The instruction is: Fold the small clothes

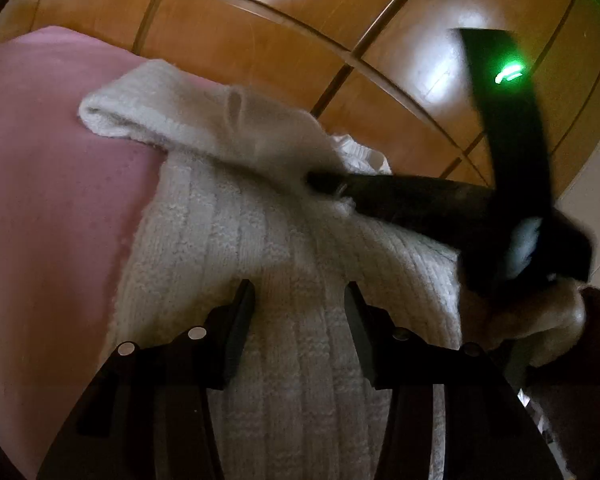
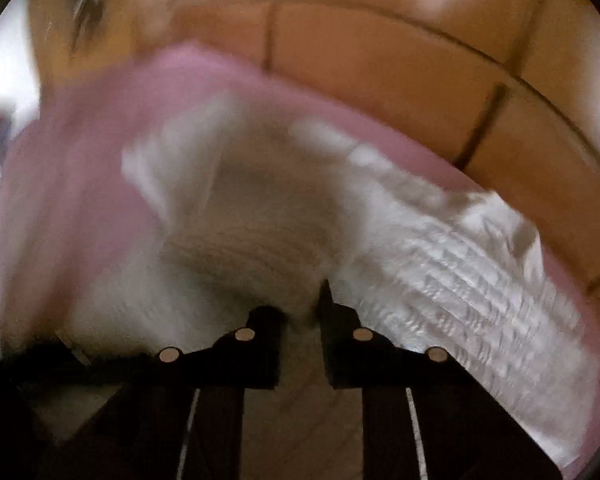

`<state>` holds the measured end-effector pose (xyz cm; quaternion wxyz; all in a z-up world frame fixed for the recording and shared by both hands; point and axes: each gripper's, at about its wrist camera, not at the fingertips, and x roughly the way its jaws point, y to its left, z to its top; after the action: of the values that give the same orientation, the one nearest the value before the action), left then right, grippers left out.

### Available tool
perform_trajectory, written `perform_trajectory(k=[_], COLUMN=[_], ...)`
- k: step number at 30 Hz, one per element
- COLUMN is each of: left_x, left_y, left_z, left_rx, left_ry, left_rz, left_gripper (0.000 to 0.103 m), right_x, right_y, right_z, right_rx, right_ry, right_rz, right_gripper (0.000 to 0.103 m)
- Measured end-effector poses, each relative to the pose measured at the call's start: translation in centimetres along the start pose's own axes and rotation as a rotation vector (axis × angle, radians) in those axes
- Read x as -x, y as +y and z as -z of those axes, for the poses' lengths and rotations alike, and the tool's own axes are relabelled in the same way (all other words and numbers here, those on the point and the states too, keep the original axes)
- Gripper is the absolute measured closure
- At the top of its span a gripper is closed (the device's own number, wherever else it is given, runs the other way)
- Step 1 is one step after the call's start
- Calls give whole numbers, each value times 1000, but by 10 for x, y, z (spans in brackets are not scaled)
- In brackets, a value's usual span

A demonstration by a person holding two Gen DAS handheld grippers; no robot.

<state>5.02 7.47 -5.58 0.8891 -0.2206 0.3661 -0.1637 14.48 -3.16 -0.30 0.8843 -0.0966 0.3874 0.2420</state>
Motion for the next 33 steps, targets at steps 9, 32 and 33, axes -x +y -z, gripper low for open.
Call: perform_trajectory(k=[9,32,33], left_x=[-3,-7,-7], left_y=[-4,-8,-7], left_z=[0,-3,-3], left_rx=[-12,-51,-49], left_ry=[1,9,9], left_rz=[-18,-37,-34], left_gripper=[57,50,50], right_x=[71,32,39], right_y=[-130,-87,-87], right_z=[36,53,50], right_rx=[-516,-579,-563], right_ry=[-180,-103,-121], right_rz=[-2,-188,-173], right_gripper=[103,98,98])
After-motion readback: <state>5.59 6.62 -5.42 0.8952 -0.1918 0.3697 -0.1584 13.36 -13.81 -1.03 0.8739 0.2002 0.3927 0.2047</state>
